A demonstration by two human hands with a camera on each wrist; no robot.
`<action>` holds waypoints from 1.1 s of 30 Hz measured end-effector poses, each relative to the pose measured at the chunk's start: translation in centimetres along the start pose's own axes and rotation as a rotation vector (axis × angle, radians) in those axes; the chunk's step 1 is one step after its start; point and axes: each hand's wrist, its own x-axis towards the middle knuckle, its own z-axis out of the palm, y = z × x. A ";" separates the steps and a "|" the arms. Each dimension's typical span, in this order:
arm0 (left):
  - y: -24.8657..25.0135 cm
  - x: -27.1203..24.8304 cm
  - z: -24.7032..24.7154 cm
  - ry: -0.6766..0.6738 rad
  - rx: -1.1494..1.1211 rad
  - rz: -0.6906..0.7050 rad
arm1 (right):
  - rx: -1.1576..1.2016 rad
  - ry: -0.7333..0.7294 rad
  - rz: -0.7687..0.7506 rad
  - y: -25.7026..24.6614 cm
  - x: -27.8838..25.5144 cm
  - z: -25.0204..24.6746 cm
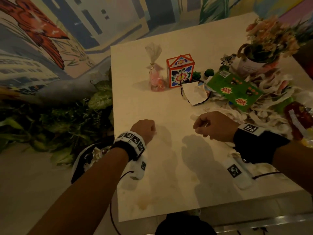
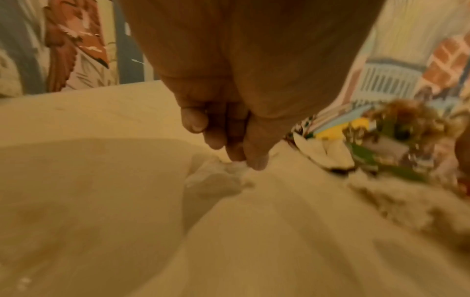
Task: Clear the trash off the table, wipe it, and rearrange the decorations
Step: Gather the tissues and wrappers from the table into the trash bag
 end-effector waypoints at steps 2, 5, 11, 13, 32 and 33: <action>-1.4 -1.4 -1.2 0.037 -0.094 0.017 | -0.021 0.000 -0.011 -0.3 0.5 0.3; -3.4 -4.1 -2.4 0.068 -0.212 0.034 | -0.169 0.032 -0.044 -0.3 1.3 0.7; -5.9 -7.8 -1.1 0.008 -0.231 0.063 | -0.414 0.199 0.045 2.0 3.2 -0.6; -6.0 -8.4 -0.3 0.004 -0.231 0.065 | -0.508 0.210 0.086 2.8 3.4 -1.4; 7.7 3.9 -1.5 0.183 -0.580 -0.115 | -0.569 0.103 0.243 7.8 1.5 -3.4; 8.6 5.2 -1.5 0.187 -0.553 -0.160 | -0.572 0.107 0.222 8.0 1.7 -3.5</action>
